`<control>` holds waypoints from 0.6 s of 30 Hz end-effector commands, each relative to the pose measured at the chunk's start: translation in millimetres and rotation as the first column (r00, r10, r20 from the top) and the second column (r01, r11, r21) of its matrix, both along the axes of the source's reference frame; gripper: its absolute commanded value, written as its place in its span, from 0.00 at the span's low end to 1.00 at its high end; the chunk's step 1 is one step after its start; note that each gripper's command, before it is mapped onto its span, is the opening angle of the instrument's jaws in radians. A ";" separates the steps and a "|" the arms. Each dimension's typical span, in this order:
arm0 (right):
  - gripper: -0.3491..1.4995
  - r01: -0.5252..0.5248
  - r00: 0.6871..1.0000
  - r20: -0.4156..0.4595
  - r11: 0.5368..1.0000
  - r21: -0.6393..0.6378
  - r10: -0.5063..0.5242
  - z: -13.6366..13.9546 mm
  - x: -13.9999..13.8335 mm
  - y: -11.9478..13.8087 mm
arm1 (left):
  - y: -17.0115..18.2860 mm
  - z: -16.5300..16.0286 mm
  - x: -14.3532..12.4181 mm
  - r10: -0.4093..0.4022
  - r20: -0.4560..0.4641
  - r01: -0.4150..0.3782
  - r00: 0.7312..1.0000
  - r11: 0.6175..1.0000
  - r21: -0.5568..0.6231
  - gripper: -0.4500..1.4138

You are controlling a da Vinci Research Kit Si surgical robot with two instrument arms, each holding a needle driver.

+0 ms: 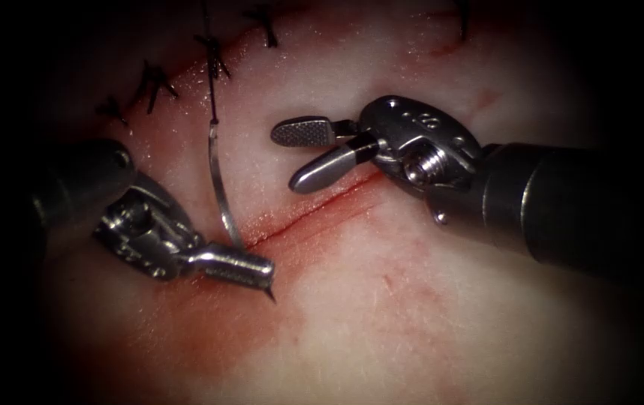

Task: Wound Closure
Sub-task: Pass needle to right needle holder

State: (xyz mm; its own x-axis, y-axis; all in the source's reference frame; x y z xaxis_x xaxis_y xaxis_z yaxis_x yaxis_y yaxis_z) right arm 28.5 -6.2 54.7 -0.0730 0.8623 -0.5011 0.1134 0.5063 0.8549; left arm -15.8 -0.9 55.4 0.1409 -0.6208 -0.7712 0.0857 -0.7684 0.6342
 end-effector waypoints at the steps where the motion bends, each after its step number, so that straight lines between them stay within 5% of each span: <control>1: 0.82 0.005 1.000 -0.016 1.000 0.002 -0.005 0.2 1.6 0.4 | 0.7 0.4 -0.5 0.002 0.005 -0.002 1.000 1.000 -0.009 0.00; 18: 0.87 0.023 0.998 -0.059 0.991 0.134 -0.015 -0.5 4.8 -1.1 | 0.8 0.7 -1.1 0.020 0.020 -0.020 1.000 1.000 -0.016 0.00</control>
State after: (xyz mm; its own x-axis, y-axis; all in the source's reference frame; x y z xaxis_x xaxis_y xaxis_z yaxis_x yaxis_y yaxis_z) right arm 32.5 -7.8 53.8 -0.0815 0.9264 -0.3676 0.1728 0.3764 0.9102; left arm -16.5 -0.9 55.8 0.1680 -0.6271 -0.7606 0.0894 -0.7587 0.6453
